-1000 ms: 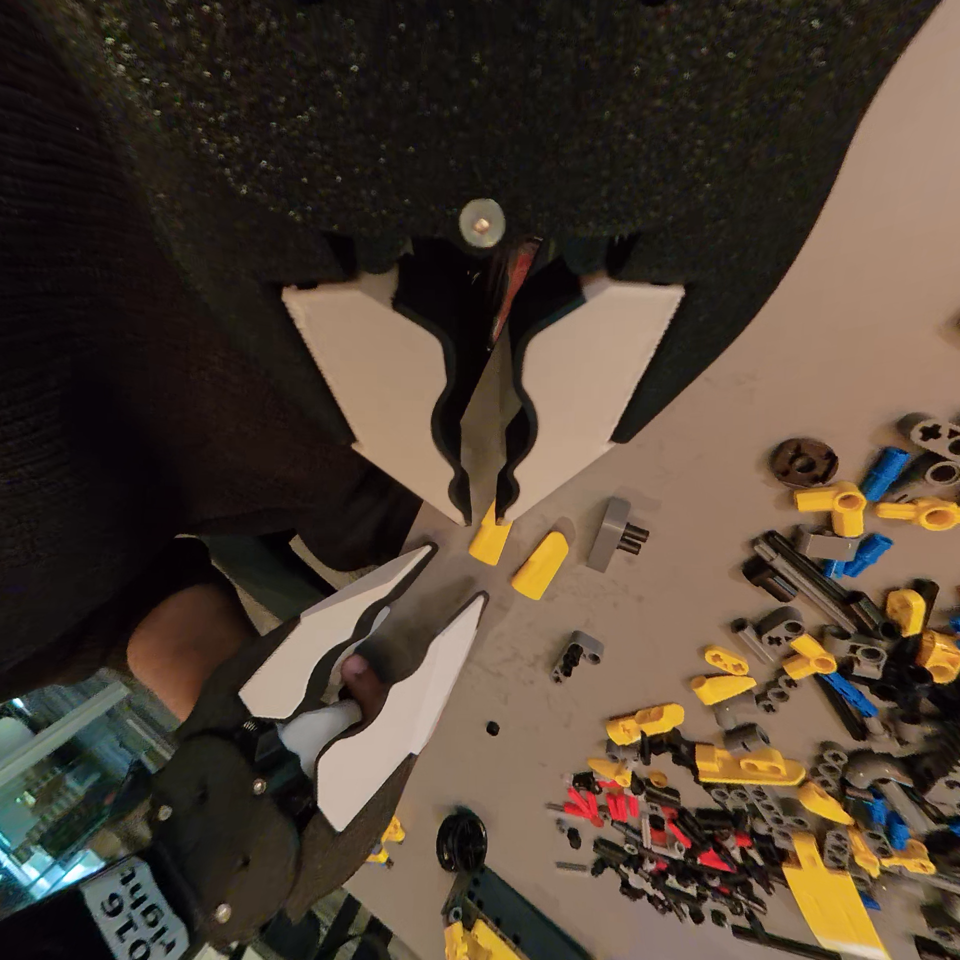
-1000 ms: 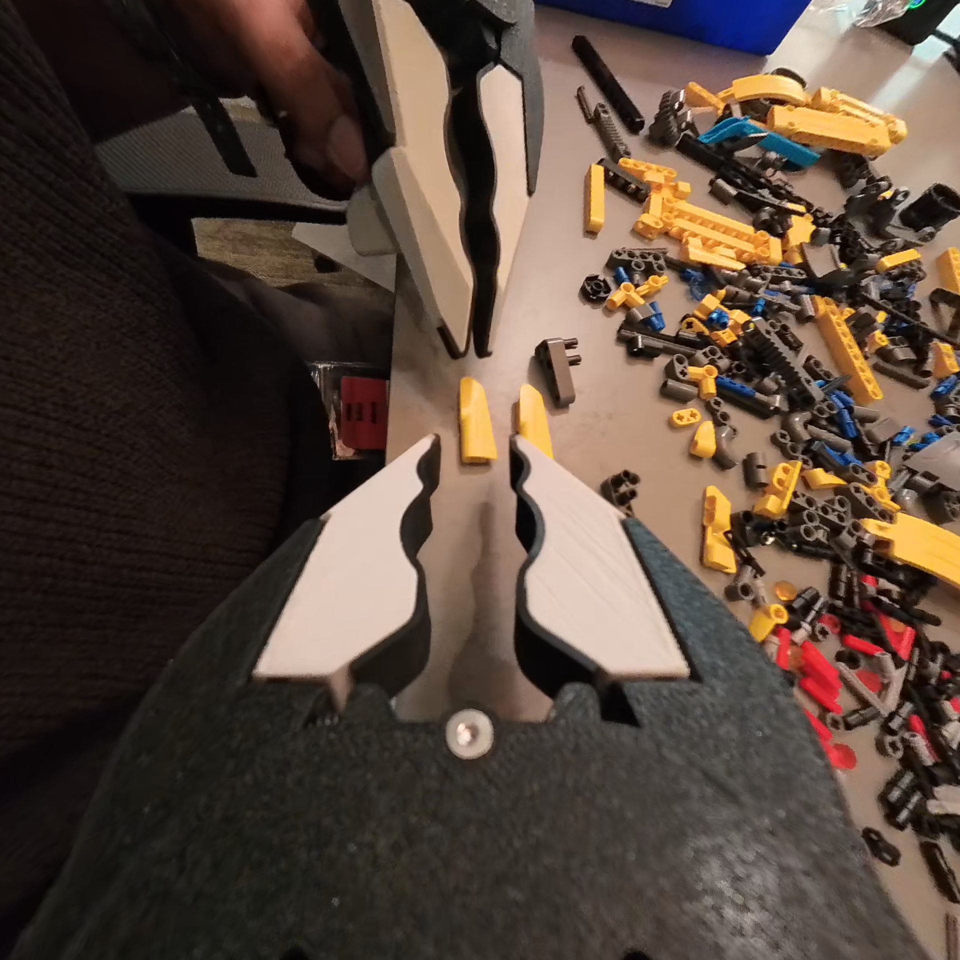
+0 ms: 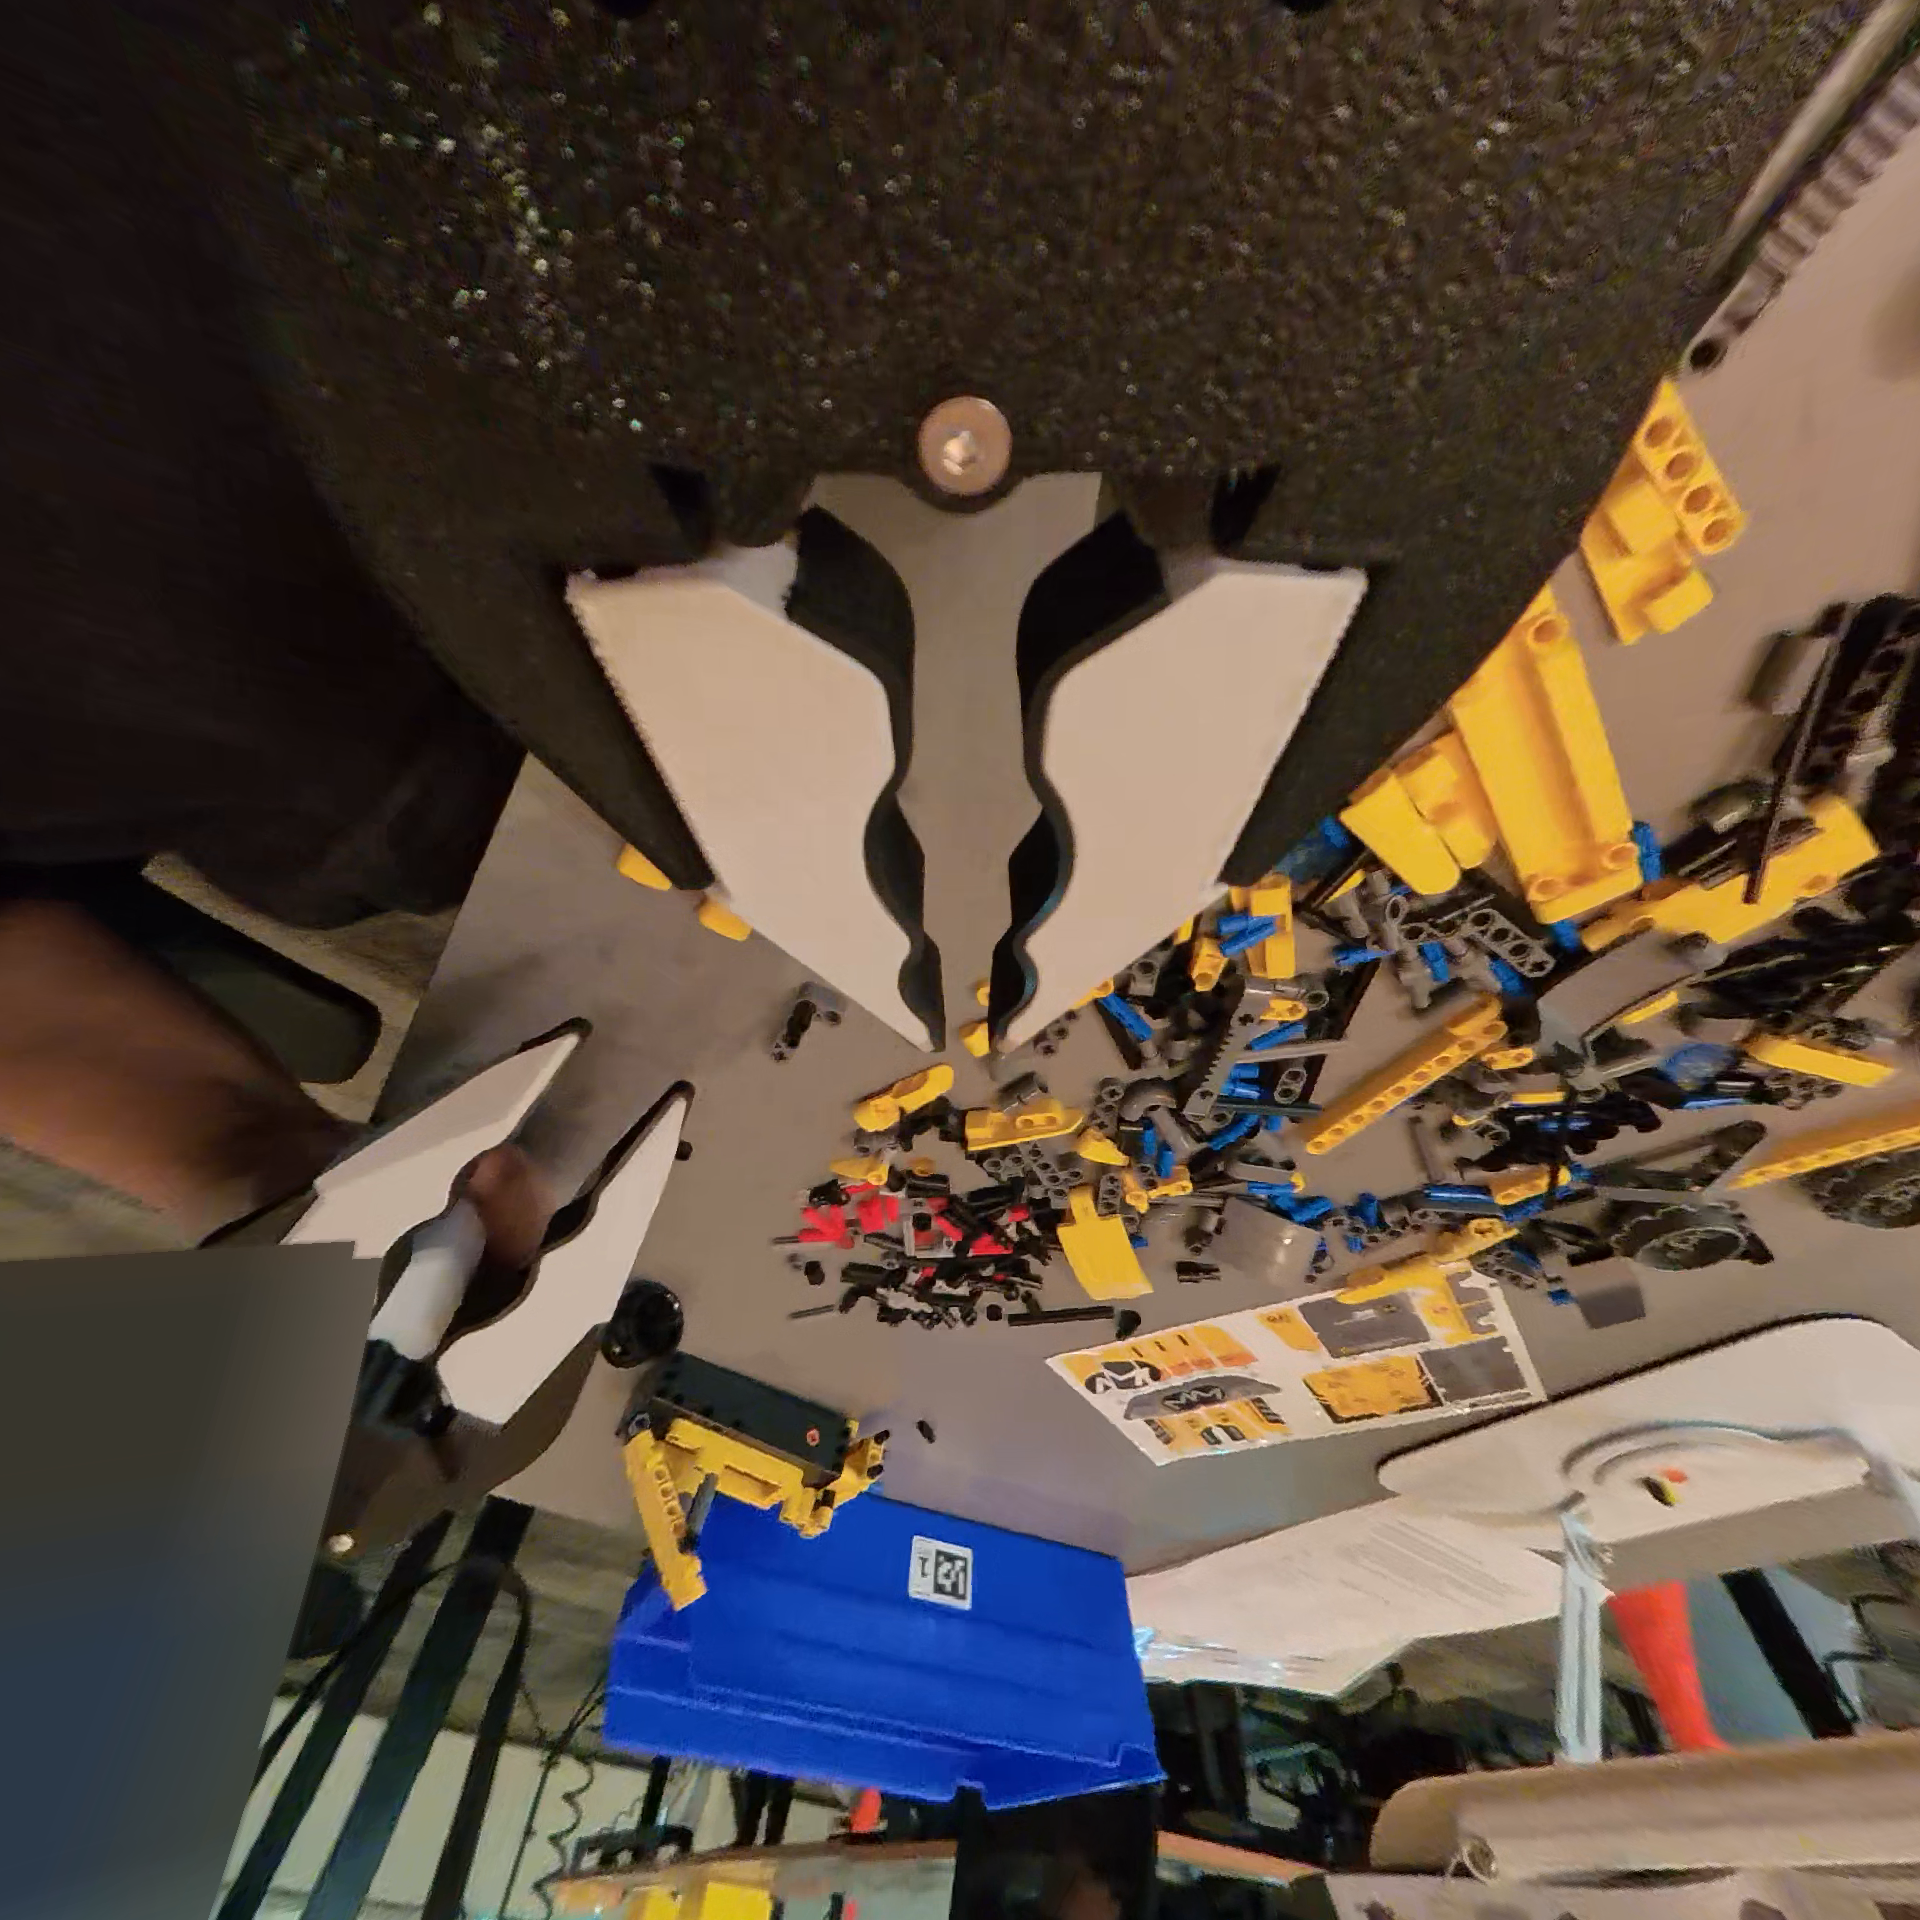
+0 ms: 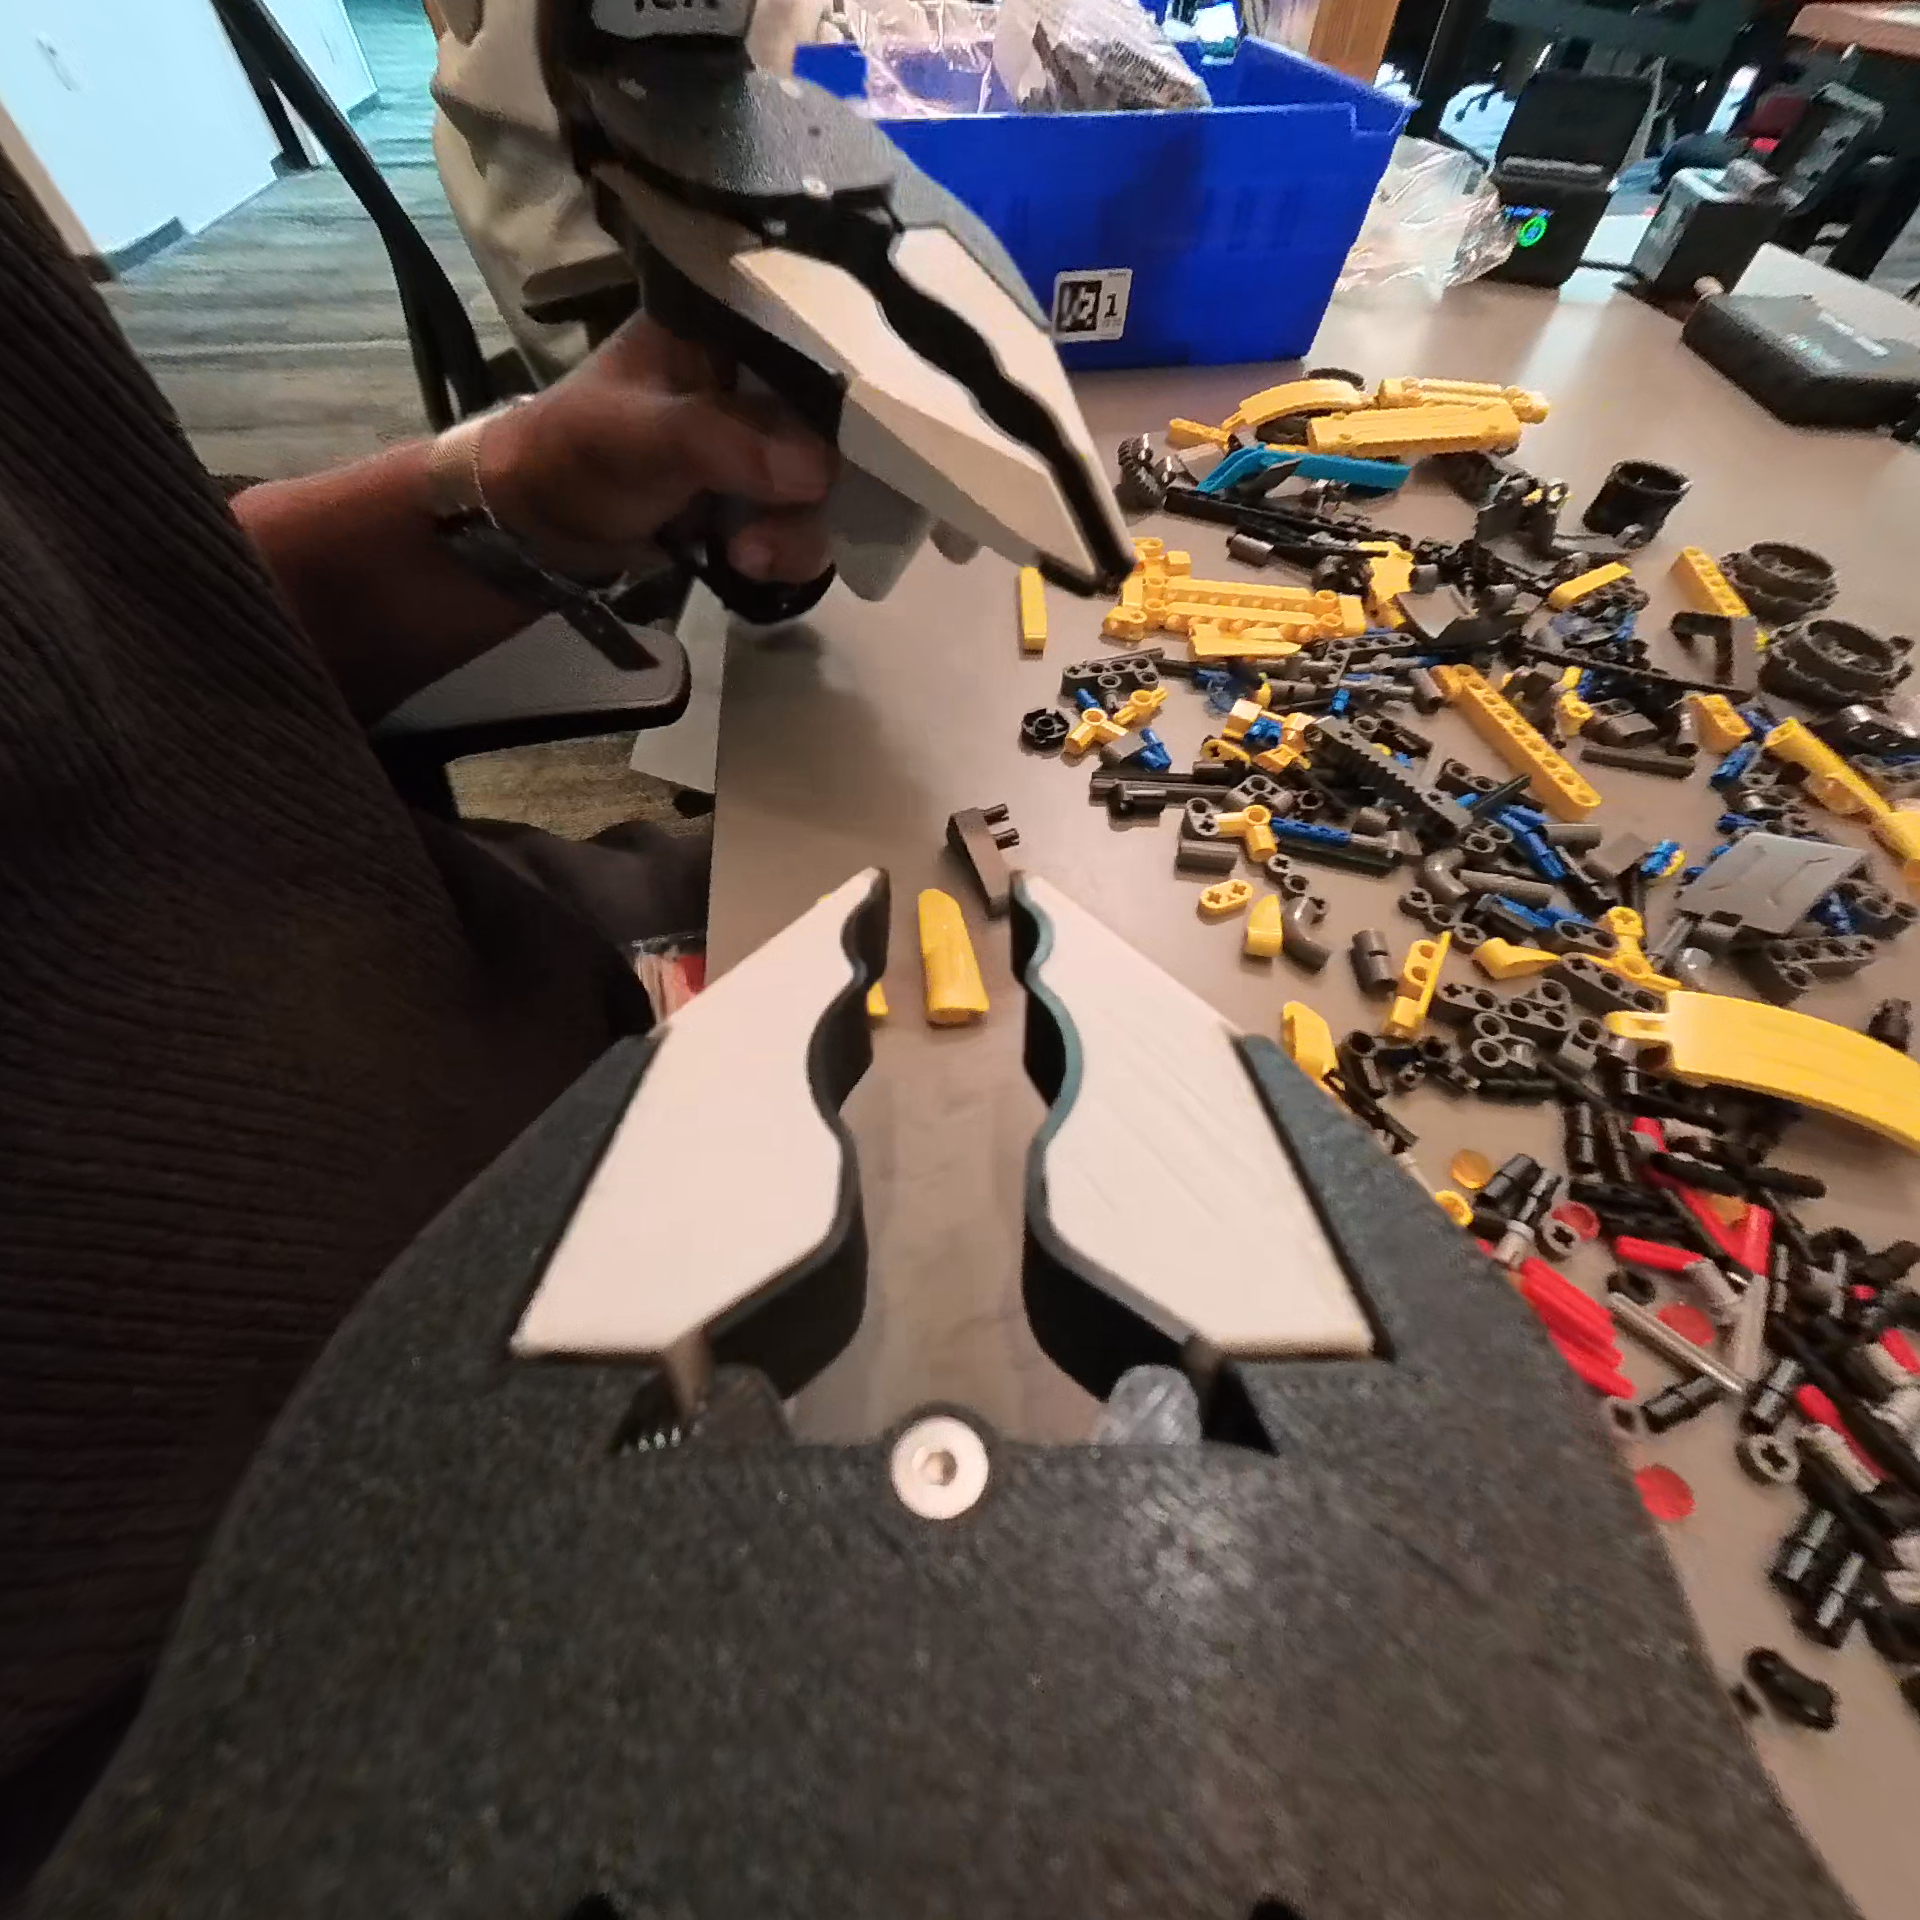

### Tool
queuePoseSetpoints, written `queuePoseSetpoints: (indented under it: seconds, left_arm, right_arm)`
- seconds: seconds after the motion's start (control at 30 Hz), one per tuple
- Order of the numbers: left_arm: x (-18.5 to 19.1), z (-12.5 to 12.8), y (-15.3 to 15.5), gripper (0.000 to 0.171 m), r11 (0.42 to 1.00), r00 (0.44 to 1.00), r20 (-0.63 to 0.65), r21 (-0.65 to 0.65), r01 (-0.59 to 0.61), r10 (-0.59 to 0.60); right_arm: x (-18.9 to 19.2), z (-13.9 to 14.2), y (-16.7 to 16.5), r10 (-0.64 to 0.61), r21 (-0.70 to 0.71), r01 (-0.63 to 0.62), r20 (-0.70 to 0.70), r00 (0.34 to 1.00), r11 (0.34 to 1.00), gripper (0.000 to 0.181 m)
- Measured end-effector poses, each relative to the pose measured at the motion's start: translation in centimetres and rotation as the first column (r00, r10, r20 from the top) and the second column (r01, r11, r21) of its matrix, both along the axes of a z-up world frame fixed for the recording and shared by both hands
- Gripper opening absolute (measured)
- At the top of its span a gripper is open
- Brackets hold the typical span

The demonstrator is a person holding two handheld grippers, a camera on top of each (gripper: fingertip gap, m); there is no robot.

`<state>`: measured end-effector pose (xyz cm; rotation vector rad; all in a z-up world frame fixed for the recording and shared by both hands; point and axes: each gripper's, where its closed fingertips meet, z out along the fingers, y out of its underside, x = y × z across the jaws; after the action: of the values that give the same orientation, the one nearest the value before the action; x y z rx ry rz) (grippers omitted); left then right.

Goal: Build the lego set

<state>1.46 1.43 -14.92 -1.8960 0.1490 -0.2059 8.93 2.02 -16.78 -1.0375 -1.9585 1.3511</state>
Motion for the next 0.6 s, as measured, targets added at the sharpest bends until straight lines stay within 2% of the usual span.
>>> queuePoseSetpoints:
  seconds: [0.1,0.2,0.4,0.5,0.6]
  left_arm:
    - [0.3,-0.4,0.3,0.007,0.999,0.993,0.107,0.001,0.045,-0.045]
    - [-0.3,0.3,0.1,0.006,0.999,0.991,0.134,0.046,0.019,-0.025]
    - [-0.2,-1.4,0.6,0.005,0.999,0.999,0.054,-0.05,-0.001,0.004]
    - [-0.1,-1.5,0.6,0.004,0.999,1.0,0.022,-0.05,-0.006,0.008]
    - [-0.2,-1.3,0.5,0.004,0.999,0.999,0.044,-0.042,-0.004,0.006]
  right_arm:
    - [-0.3,0.1,0.3,-0.023,0.04,0.025,-0.036,0.999,0.999,0.021]
    - [-0.3,0.0,0.1,-0.018,0.065,0.021,-0.047,0.999,0.998,0.02]
    - [-0.1,0.7,0.2,-0.001,0.015,0.002,-0.068,0.998,1.0,0.02]
    - [0.1,1.4,0.5,0.004,-0.046,-0.008,-0.085,0.996,0.999,0.02]
    - [0.2,2.1,0.9,0.004,-0.104,-0.015,-0.101,0.995,0.994,0.02]
